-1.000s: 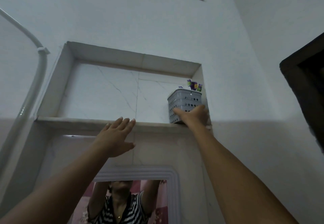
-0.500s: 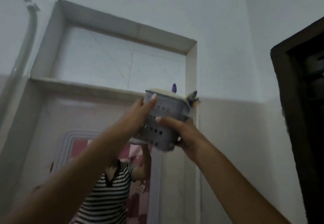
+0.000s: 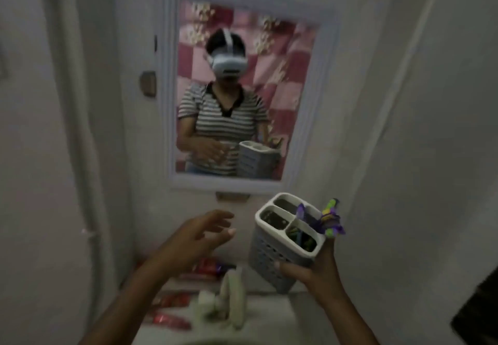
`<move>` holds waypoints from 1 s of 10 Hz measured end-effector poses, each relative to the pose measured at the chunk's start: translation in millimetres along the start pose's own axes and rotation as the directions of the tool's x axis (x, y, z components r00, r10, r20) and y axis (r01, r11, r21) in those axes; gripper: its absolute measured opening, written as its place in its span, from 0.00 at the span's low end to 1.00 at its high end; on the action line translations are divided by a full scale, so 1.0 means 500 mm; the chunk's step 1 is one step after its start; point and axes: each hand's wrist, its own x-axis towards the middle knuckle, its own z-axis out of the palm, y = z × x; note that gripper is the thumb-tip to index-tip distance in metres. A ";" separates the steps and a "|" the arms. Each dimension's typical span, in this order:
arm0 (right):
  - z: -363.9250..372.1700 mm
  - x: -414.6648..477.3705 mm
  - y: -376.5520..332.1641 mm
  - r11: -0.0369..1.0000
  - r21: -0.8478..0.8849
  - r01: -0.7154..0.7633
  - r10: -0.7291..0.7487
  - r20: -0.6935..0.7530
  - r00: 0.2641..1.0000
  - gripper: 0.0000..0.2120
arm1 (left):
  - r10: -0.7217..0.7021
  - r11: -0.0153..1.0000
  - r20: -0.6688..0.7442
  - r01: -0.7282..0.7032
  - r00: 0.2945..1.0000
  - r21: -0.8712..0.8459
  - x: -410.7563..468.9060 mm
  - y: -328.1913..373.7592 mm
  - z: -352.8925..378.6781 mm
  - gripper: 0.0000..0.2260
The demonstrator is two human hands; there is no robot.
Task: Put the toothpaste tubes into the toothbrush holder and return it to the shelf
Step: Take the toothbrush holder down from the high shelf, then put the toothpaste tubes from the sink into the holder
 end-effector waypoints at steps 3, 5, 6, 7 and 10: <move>-0.028 -0.183 0.275 0.884 -0.259 -0.389 0.402 -0.006 0.916 0.42 | -0.483 0.786 -0.177 0.513 0.858 0.344 -0.187 -0.337 0.015 0.11; -0.034 -0.219 0.357 0.701 -0.487 -0.521 0.612 0.035 0.790 0.30 | -0.415 0.723 -0.167 0.436 0.894 0.537 -0.134 -0.378 0.082 0.12; -0.031 -0.199 0.370 0.760 -0.379 -0.528 0.577 0.021 0.816 0.36 | -0.300 0.702 -0.135 0.314 0.945 0.639 -0.061 -0.387 0.109 0.12; -0.042 -0.181 0.368 0.755 -0.388 -0.529 0.615 0.135 0.777 0.32 | -0.208 0.662 -0.071 0.194 0.975 0.724 0.027 -0.385 0.129 0.11; -0.053 -0.176 0.397 0.662 -0.056 -0.747 0.728 0.283 0.624 0.47 | -0.351 0.330 0.265 -0.146 0.898 0.933 0.238 -0.440 0.174 0.20</move>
